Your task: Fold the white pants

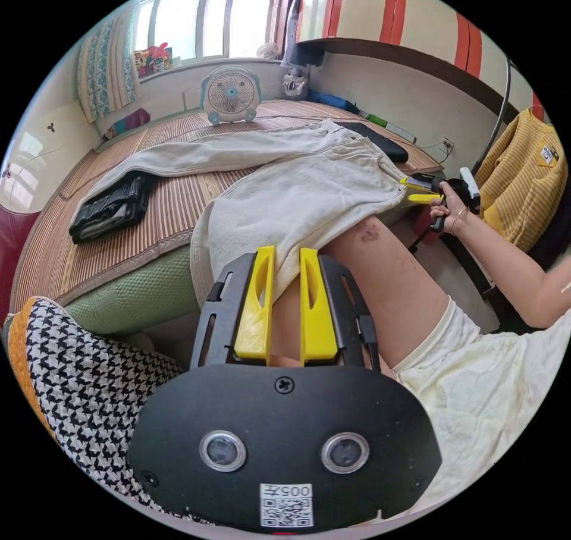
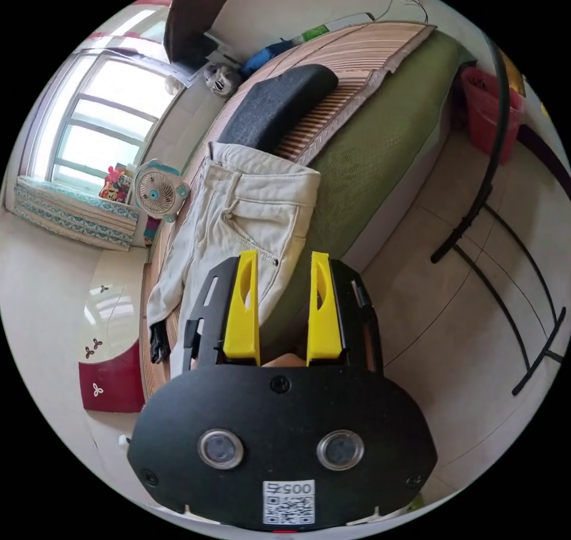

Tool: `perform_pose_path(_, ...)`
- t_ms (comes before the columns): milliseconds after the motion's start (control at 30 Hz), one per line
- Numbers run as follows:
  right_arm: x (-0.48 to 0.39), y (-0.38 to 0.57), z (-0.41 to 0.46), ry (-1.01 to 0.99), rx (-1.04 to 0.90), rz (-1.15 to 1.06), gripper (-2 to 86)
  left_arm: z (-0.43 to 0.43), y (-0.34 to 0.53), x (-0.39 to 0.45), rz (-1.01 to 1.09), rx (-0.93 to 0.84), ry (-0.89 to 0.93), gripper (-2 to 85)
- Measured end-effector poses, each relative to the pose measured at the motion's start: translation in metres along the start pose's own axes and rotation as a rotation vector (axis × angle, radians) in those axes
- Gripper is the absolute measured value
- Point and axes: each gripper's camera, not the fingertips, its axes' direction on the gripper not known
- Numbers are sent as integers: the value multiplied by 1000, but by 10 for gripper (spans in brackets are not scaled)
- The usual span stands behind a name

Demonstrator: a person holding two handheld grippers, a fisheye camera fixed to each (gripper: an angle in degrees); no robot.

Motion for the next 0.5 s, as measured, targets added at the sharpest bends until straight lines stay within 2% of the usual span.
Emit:
perform_pose_path(200,-17,8,-23,10,35,-47,36,-9,4,-2,34,15,-14,47)
perform_pose_path(500,-79,36,-106,-100,137,-348,-2,-71,7,-12,34,119,-28,35)
